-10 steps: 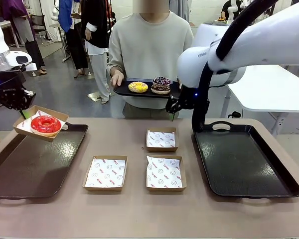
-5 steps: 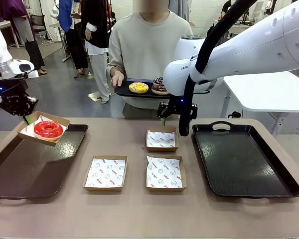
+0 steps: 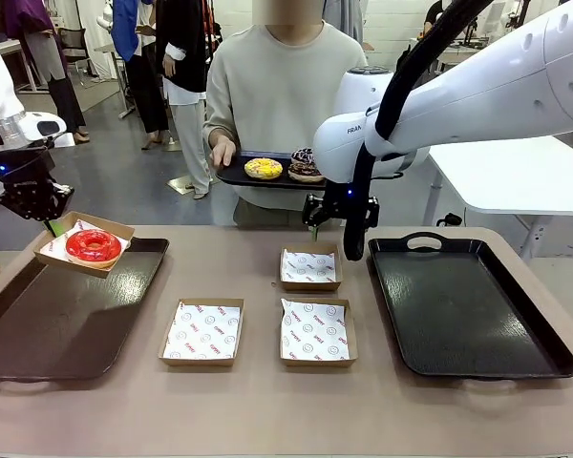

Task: Individually package the donuts and arrange them on the tray.
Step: Place the picked Paper togo box on the Handle tray while simultaneously picking up another Paper togo box from the table with the other hand.

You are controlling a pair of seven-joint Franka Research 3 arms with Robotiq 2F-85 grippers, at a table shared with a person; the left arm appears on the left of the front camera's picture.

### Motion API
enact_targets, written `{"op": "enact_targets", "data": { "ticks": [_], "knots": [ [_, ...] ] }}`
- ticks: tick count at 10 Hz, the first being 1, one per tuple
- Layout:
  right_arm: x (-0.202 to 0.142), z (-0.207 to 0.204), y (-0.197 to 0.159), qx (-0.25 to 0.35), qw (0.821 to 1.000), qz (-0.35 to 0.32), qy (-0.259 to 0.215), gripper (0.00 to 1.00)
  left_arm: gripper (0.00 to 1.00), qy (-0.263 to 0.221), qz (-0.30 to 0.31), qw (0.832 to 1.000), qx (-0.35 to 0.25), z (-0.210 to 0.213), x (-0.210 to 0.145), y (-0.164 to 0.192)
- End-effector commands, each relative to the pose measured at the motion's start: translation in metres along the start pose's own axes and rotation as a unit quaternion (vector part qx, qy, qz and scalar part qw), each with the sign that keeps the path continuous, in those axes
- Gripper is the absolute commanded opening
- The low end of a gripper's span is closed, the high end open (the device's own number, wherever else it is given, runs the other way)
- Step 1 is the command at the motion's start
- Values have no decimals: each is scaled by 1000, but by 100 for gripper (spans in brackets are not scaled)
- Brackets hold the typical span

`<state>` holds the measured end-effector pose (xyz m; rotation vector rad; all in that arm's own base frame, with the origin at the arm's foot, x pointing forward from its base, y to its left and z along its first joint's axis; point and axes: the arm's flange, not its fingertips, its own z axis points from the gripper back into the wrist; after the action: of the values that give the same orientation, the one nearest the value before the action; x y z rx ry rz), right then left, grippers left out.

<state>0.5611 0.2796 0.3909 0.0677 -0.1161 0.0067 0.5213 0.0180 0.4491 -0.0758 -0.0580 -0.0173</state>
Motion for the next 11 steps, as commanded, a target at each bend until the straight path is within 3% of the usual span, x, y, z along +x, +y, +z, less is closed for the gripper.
{"op": "enact_targets", "data": {
  "ticks": [1,11],
  "knots": [
    [2,-11,-3,3,1000,-10,1,100,1,-3,9,1000,6,-13,3,-6],
    [11,-64,-7,-6,999,3,36,100,1,-2,33,999,0,-49,23,-10]
  ]
}}
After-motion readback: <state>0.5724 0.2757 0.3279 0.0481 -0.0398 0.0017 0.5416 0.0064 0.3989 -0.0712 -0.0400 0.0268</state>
